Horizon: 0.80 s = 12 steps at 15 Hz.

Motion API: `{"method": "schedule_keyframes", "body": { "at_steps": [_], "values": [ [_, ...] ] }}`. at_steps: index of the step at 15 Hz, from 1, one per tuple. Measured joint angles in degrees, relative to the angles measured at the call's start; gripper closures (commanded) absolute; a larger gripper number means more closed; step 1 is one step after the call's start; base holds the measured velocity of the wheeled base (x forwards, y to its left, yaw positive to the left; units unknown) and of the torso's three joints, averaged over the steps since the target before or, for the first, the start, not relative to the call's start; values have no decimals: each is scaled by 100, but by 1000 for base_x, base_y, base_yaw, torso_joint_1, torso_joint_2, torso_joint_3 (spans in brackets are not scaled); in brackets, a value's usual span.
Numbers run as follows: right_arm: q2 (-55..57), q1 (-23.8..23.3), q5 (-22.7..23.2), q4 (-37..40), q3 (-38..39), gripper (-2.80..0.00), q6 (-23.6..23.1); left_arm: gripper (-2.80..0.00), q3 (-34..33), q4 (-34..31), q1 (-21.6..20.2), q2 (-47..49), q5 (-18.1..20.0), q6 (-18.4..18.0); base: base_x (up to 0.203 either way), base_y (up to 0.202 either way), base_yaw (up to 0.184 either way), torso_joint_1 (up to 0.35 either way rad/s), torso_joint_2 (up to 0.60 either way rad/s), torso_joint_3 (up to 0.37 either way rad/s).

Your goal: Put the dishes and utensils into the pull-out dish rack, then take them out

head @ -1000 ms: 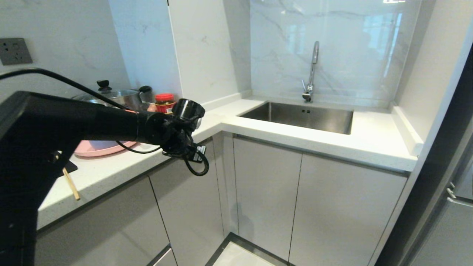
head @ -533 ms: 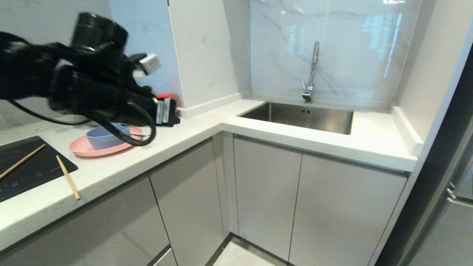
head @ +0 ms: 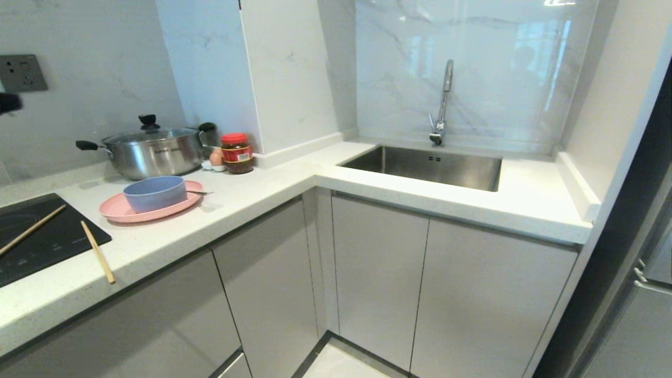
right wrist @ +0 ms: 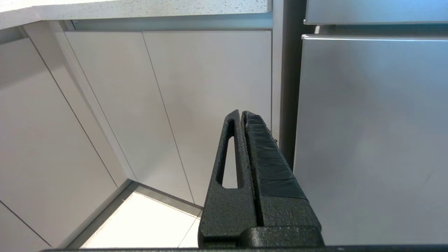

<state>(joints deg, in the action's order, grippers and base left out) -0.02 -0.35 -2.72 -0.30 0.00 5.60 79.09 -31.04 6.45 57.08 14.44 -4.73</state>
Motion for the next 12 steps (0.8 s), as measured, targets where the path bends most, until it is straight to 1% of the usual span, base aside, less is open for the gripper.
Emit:
{"method": "schedule_keyframes", "body": {
  "at_steps": [2, 4, 5, 8, 10, 12],
  "values": [
    [-2, 2, 2, -2, 0, 0, 0, 0, -703, 2, -226, -1041, -300, -89, 0, 0, 0, 0, 0, 0],
    [-1, 1, 0, -1, 0, 0, 0, 0, -1617, 17, -402, -2203, -654, -134, 0, 0, 0, 0, 0, 0],
    [0, 0, 0, -2, 0, 0, 0, 0, -2096, 27, -458, -2766, -762, -146, 0, 0, 0, 0, 0, 0],
    [0, 1, 0, -2, 0, 0, 0, 0, -3858, 76, -577, -4427, -950, -152, 0, 0, 0, 0, 0, 0],
    [0, 2, 0, -2, 0, 0, 0, 0, -4944, 585, -624, -5108, -1025, -42, 0, 0, 0, 0, 0, 0],
    [-1, 2, 0, -2, 0, 0, 0, 0, -5905, 1422, -645, -5436, -1064, -25, 0, 0, 0, 0, 0, 0]
  ]
}}
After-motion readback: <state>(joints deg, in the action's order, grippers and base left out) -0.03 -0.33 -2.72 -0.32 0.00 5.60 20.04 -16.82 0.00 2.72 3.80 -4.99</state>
